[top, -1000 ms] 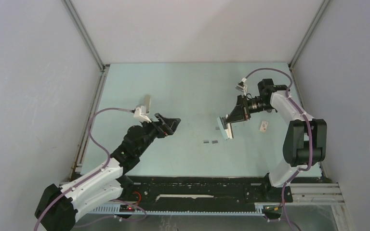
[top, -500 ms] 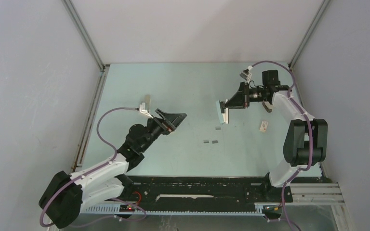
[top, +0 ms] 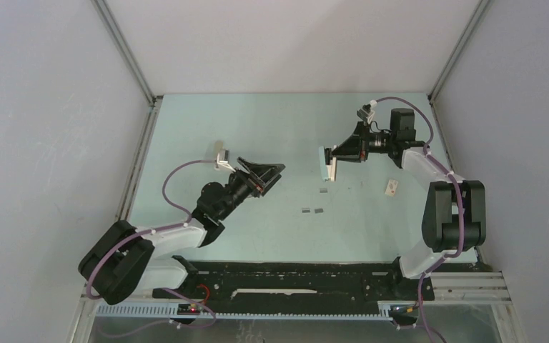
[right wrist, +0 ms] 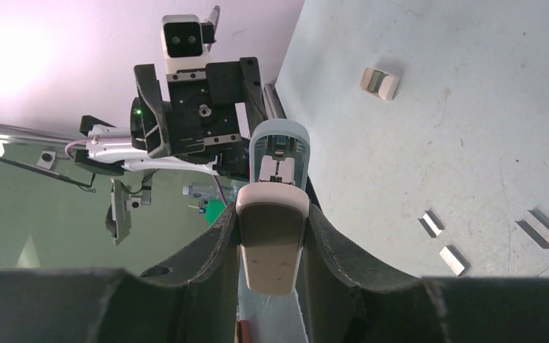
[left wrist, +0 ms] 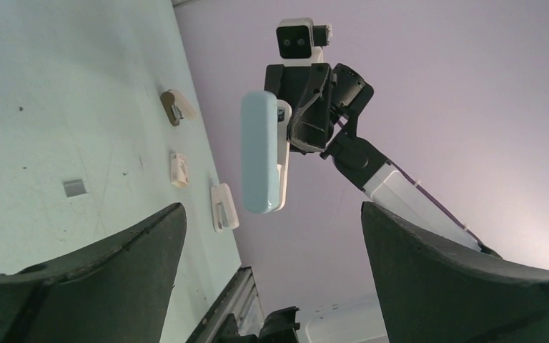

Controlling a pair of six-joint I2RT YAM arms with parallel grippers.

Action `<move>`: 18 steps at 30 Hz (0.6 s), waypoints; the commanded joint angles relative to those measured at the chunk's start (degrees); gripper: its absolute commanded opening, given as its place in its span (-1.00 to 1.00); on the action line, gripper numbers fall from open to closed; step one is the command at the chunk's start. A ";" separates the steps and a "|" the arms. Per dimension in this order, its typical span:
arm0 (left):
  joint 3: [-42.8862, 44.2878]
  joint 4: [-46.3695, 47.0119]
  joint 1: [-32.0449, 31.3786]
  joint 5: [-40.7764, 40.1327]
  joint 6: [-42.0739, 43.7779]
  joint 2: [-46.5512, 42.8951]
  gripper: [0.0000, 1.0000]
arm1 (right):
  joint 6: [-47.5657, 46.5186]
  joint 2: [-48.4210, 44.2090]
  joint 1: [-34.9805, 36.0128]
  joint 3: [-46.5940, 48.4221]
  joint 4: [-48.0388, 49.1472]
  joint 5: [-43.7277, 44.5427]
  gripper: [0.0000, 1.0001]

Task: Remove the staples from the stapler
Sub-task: Place the stapler at the center of the board.

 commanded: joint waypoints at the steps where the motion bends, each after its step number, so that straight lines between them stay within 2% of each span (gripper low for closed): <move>1: 2.23 5.81 -0.67 1.58 -2.33 0.89 0.96 | 8.02 -3.40 0.05 -1.80 10.48 -2.10 -1.00; 14: 9.06 5.20 -4.08 0.42 -7.59 8.17 1.00 | 22.83 -1.08 -0.49 -2.80 24.90 -2.41 -1.00; 18: 13.16 5.04 -5.09 1.02 -7.60 11.89 1.00 | 22.97 -1.12 1.02 -3.31 25.54 -2.43 -1.00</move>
